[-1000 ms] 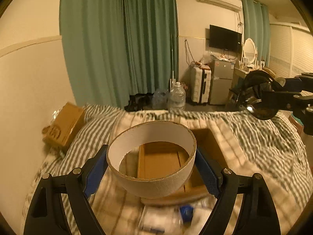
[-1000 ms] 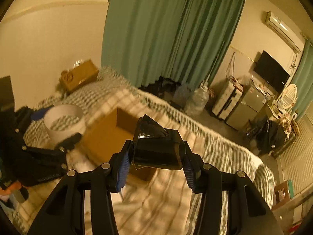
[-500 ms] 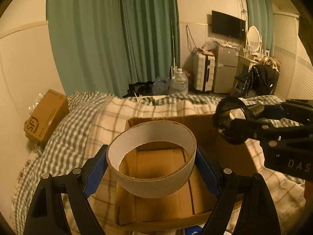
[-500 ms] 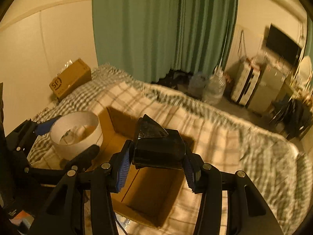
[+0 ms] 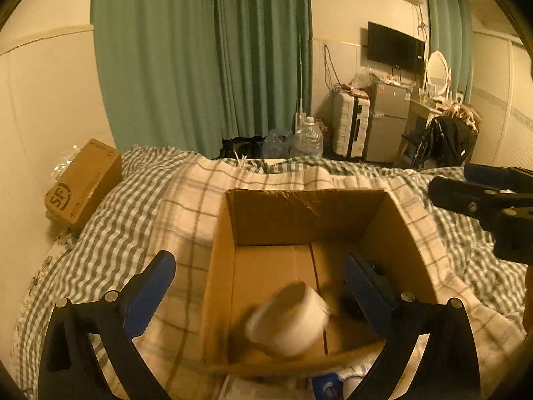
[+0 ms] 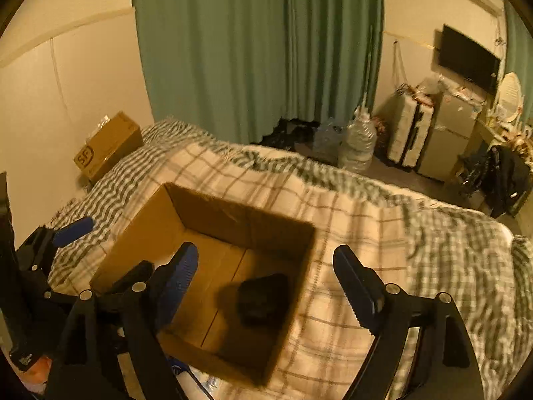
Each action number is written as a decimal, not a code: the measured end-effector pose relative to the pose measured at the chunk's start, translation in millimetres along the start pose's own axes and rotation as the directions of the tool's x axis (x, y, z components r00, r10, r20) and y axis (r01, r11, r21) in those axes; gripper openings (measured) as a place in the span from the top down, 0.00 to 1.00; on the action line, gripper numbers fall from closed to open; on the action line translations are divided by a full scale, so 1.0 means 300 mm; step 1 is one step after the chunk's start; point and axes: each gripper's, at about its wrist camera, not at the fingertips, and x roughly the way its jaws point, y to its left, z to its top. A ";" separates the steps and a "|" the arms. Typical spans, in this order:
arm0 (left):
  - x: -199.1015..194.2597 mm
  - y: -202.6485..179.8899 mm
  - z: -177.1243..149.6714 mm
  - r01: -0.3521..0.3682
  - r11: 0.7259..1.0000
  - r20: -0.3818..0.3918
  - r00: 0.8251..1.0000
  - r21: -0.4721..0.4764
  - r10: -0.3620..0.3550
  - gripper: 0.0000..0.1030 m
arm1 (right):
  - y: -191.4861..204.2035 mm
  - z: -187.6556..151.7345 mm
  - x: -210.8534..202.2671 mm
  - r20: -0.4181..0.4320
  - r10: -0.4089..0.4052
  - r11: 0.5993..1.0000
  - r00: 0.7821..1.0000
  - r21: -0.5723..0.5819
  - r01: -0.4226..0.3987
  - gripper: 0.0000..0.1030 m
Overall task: Organize objects
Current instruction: 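Carry the ring and black part into the box and open both grippers, then withdraw both grippers from the box back toward the remaining items, then grasp the white plush toy with the left gripper while the right gripper grasps the white glove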
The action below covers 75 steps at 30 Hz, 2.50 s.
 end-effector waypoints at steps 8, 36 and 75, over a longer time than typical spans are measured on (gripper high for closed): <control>-0.208 0.046 -0.038 -0.227 0.963 -0.038 0.974 -0.148 0.223 0.00 | 0.047 -0.040 -0.291 0.076 -0.022 1.000 0.997 -0.005 0.022 0.12; -0.101 0.001 -0.523 -0.185 0.982 -0.398 0.904 -0.034 0.157 0.33 | 0.271 -0.382 -0.188 -0.164 -0.006 0.989 0.986 -0.144 -0.018 0.12; -0.362 0.073 -0.383 -0.291 0.948 -0.162 0.949 -0.131 0.270 0.47 | 0.503 -0.552 -0.056 -0.423 0.112 0.924 0.899 -0.289 -0.251 0.41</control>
